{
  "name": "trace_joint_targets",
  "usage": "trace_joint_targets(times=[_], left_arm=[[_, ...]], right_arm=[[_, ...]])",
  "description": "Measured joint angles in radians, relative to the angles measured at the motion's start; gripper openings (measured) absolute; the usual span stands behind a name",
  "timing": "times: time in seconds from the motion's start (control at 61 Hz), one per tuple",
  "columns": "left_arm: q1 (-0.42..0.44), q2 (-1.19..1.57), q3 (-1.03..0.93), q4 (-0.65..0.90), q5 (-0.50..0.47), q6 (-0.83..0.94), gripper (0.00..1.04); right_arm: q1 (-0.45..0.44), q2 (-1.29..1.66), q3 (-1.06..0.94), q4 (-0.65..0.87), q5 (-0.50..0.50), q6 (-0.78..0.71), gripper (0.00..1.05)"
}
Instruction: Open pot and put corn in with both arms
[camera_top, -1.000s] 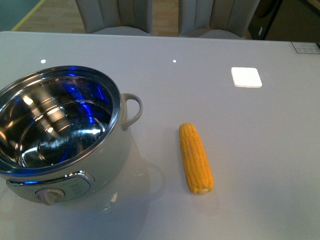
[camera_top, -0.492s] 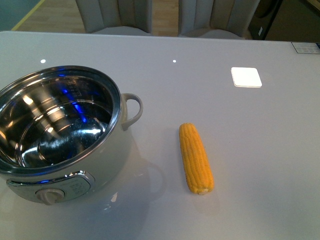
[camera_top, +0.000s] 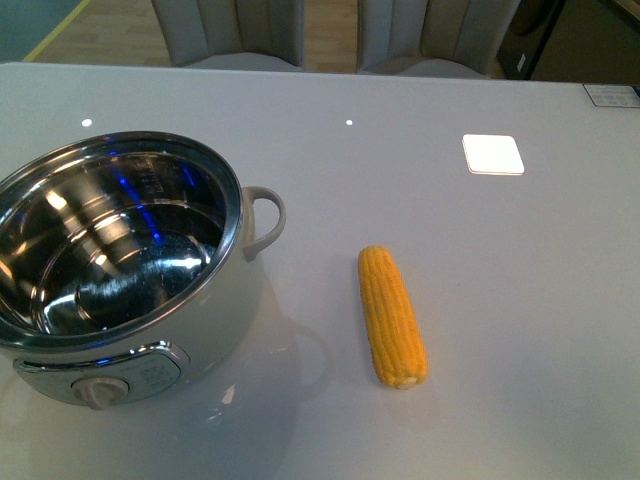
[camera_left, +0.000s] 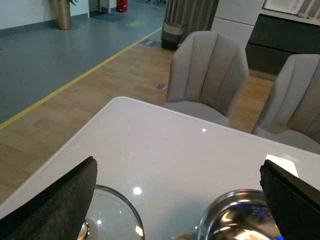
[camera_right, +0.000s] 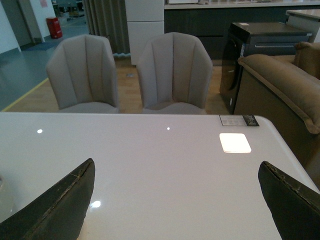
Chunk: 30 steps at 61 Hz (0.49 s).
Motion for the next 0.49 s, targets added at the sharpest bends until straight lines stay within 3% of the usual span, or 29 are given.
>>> trace_joint_targets(times=[0.279,0.492], left_arm=[[-0.021,-0.354,-0.103,-0.34,0.043,-0.024,0.98],[-0.034,-0.481,-0.137,-0.454,0.037,-0.033,0.98]], right_arm=[[0.0,0.0,0.0,0.0,0.0,0.0,0.96],[0.0,0.0,0.0,0.0,0.0,0.0,0.96]])
